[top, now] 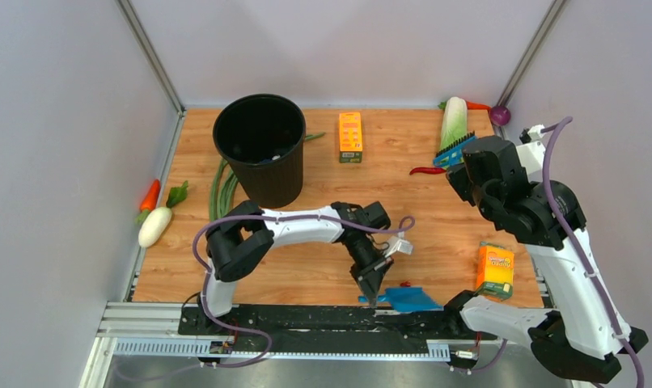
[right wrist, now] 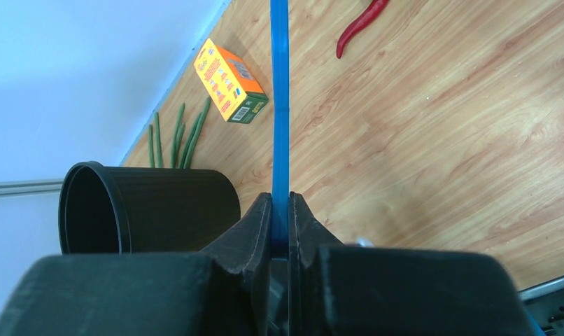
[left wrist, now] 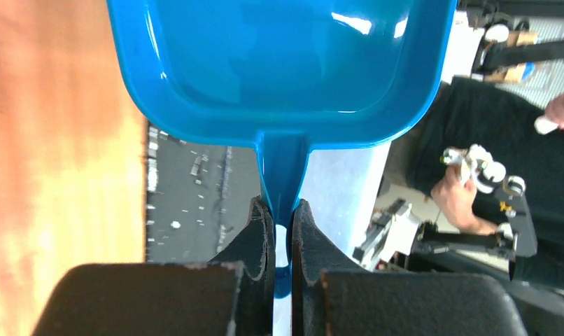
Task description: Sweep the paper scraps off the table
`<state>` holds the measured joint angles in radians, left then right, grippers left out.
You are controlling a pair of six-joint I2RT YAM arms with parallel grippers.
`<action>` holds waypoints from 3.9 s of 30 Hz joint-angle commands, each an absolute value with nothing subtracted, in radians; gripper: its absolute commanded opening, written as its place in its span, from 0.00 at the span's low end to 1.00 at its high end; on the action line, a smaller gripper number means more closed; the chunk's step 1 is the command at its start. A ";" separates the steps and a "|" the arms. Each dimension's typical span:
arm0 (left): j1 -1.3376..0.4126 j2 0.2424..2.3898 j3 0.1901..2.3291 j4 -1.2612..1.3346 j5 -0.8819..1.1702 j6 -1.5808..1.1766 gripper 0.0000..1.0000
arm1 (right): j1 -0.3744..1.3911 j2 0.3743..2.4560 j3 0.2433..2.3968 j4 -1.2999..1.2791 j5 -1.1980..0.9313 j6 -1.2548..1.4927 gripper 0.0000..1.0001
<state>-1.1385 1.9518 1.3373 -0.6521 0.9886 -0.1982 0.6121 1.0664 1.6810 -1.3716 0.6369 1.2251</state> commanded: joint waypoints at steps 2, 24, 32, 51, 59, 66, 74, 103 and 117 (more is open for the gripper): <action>-1.033 2.048 1.489 -0.802 1.005 -0.065 0.00 | 0.609 1.084 1.704 -1.382 0.632 1.184 0.00; -1.126 1.922 1.411 -0.865 1.040 -0.041 0.00 | 0.578 1.115 1.684 -1.347 0.595 1.118 0.00; -1.150 1.992 1.405 -0.788 0.936 -0.095 0.00 | 0.578 1.078 1.661 -1.347 0.572 1.144 0.00; -1.061 2.017 1.650 -0.945 0.209 -0.147 0.00 | 0.578 1.042 1.615 -1.347 0.512 1.131 0.00; -1.104 1.922 1.557 -1.046 0.019 -0.153 0.00 | 0.575 1.092 1.571 -1.379 0.560 1.034 0.00; -1.104 1.819 1.453 -1.068 -0.115 -0.190 0.00 | 0.493 1.221 1.549 -1.339 0.416 0.769 0.00; -1.100 1.781 1.420 -1.109 -0.181 -0.179 0.00 | 0.440 1.451 1.522 -1.342 0.077 0.450 0.00; -1.074 1.746 1.491 -1.221 -0.224 -0.169 0.00 | 0.339 1.595 1.413 -1.341 0.276 0.427 0.00; -1.069 1.862 1.496 -1.146 -0.198 -0.126 0.00 | 0.517 1.697 1.440 -1.266 0.127 0.342 0.00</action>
<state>-1.0729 1.8256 1.4620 -1.1782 -0.2184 -0.1532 0.4660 1.6703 1.4090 -1.3197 0.2142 0.3786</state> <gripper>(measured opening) 0.052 0.108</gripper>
